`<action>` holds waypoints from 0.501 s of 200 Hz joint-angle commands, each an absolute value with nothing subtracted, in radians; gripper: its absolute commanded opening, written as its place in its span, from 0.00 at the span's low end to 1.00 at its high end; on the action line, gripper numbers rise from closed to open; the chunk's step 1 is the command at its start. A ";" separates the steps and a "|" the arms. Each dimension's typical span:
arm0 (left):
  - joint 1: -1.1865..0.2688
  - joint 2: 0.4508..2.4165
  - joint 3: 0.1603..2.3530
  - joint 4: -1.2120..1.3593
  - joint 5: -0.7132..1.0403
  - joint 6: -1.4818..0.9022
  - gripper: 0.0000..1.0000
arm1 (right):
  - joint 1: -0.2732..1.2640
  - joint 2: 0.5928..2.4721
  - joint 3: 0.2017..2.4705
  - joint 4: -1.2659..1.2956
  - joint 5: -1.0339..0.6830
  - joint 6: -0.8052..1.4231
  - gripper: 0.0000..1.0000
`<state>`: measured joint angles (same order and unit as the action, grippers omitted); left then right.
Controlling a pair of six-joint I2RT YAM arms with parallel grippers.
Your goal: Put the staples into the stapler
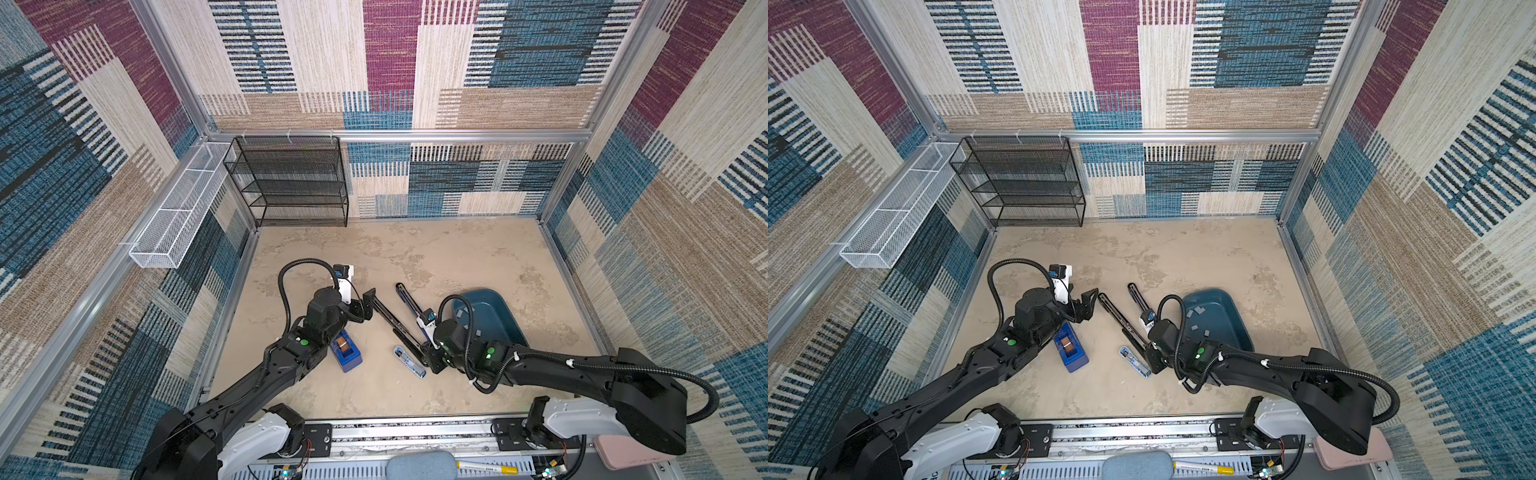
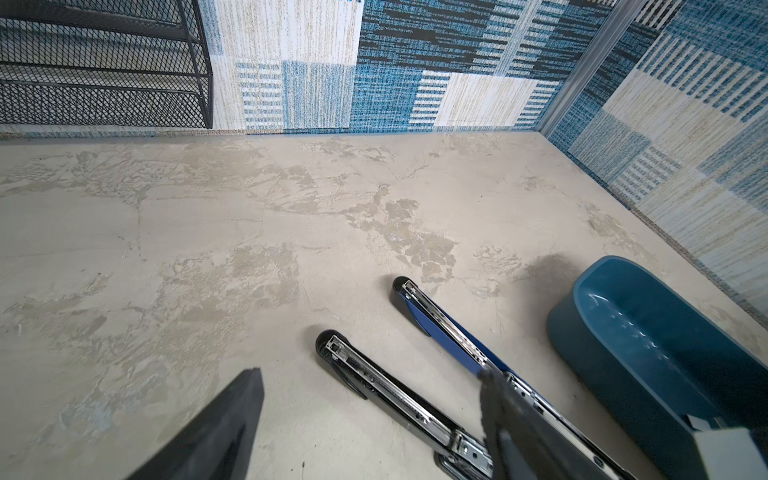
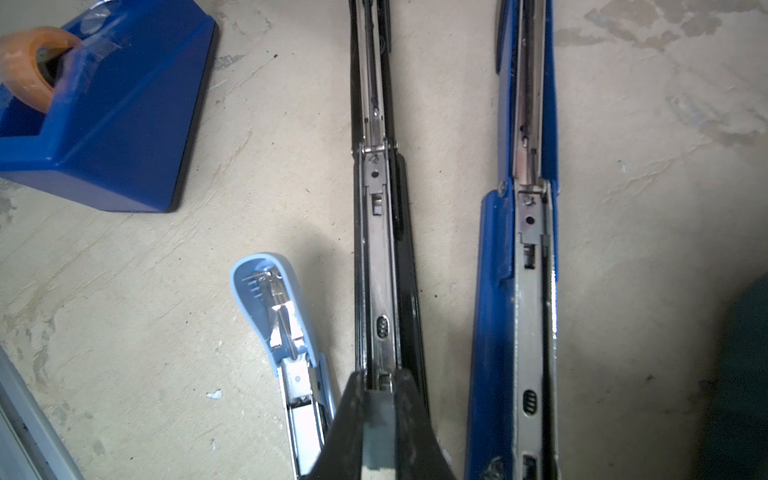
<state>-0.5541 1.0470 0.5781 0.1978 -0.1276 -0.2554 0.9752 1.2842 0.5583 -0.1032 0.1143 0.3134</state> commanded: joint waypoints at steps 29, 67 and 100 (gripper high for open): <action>-0.554 1.042 0.579 0.217 -0.128 -0.268 0.85 | 0.978 1.282 0.554 -0.064 0.117 0.309 0.03; -0.554 1.041 0.577 0.221 -0.123 -0.270 0.85 | 0.979 1.289 0.556 -0.065 0.121 0.311 0.03; -0.554 1.042 0.577 0.224 -0.123 -0.272 0.85 | 0.979 1.298 0.557 -0.065 0.123 0.310 0.03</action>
<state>-0.5541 1.0416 0.5781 0.1974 -0.1272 -0.2562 0.9768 1.2915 0.5541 -0.0948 0.1158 0.3134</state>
